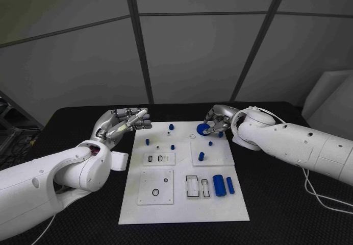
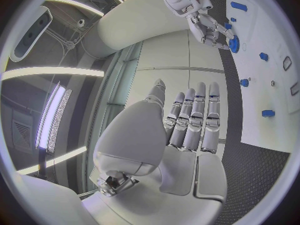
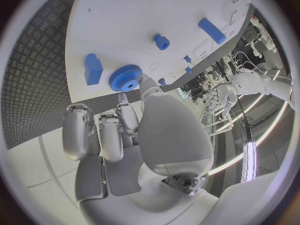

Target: Assemble the parts on the task board

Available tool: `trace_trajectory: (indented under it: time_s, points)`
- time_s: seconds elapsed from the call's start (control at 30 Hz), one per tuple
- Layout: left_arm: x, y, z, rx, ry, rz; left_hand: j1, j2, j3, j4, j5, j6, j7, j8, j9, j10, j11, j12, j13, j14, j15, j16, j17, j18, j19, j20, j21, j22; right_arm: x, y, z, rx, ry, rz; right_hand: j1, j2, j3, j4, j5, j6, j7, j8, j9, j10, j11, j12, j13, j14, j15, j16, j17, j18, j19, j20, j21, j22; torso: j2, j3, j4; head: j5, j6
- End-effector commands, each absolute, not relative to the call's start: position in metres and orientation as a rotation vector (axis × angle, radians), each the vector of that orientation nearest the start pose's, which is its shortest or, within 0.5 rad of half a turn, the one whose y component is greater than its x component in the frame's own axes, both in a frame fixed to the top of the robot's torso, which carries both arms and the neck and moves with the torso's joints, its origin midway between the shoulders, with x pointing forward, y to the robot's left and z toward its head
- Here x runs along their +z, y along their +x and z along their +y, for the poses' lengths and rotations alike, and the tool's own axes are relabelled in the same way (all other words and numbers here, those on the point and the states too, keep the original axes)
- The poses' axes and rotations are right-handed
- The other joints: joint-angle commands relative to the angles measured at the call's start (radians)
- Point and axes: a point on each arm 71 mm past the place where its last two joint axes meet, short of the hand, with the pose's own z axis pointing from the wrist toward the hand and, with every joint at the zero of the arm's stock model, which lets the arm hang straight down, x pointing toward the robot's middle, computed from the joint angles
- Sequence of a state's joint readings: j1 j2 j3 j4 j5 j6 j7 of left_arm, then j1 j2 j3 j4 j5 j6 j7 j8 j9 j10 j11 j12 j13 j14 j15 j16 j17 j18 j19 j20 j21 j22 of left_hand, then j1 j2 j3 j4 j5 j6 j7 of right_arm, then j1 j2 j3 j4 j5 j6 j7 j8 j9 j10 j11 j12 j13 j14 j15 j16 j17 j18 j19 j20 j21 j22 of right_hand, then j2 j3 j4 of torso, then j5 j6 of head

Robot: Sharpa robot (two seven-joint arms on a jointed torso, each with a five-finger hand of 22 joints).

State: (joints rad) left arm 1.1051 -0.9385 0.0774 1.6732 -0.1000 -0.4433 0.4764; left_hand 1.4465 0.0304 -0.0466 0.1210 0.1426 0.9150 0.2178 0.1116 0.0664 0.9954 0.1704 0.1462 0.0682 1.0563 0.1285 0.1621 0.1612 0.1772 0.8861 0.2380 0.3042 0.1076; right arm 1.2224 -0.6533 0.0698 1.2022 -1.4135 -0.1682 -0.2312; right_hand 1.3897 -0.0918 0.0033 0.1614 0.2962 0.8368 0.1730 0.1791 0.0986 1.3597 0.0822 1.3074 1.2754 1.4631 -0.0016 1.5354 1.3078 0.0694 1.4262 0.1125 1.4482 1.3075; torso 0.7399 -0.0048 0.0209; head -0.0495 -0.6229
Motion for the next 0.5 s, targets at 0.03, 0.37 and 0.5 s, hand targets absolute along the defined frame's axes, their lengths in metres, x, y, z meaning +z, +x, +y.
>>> trace_trajectory:
  time_s: [0.03, 0.37, 0.5]
  points:
    - [-0.1575, 0.462, 0.2189, -1.552, -1.01, 1.263, 0.01, 0.002, 0.0, -0.007, -0.004, 0.003, -0.001, -0.007, -0.001, 0.004, 0.0, -0.006, -0.002, 0.001, 0.0, -0.005, 0.002, 0.007, 0.006, 0.002, -0.005, -0.001, -0.1678, 0.561, -0.2064, 0.438, 0.032, 1.765, 0.008, 0.003, -0.001, 0.001, 0.006, -0.004, -0.003, 0.006, 0.001, 0.009, -0.001, 0.004, 0.002, 0.091, 0.007, 0.005, 0.184, -0.016, 0.008, 0.0, 0.006, 0.01, 0.0, 0.0008, -0.0008, 0.002, -0.002]
    - [-0.1576, 0.4623, 0.2191, -1.551, -1.01, 1.262, 0.01, 0.002, 0.001, -0.009, -0.004, 0.003, 0.0, -0.008, -0.001, 0.004, 0.001, -0.008, -0.002, 0.001, 0.0, -0.006, 0.002, 0.007, 0.007, 0.002, -0.005, -0.002, -0.1701, 0.5636, -0.2043, 0.429, 0.032, 1.781, 0.014, 0.011, 0.001, 0.0, 0.006, -0.003, -0.003, 0.011, 0.002, 0.012, -0.001, 0.01, 0.009, 0.092, 0.007, 0.006, 0.185, -0.017, 0.009, 0.0, 0.008, 0.013, 0.001, 0.0007, -0.001, 0.002, -0.008]
    - [-0.1576, 0.4623, 0.2192, -1.551, -1.01, 1.262, 0.01, 0.002, 0.001, -0.009, -0.004, 0.003, 0.0, -0.008, -0.001, 0.004, 0.001, -0.008, -0.002, 0.001, 0.0, -0.006, 0.002, 0.007, 0.007, 0.002, -0.005, -0.002, -0.1707, 0.5641, -0.2044, 0.425, 0.032, 1.786, 0.021, 0.016, 0.004, -0.004, 0.005, 0.0, -0.004, 0.015, 0.003, 0.016, -0.001, 0.019, 0.018, 0.092, 0.007, 0.007, 0.188, -0.017, 0.009, 0.0, 0.009, 0.015, 0.0, 0.0013, -0.001, 0.003, -0.008]
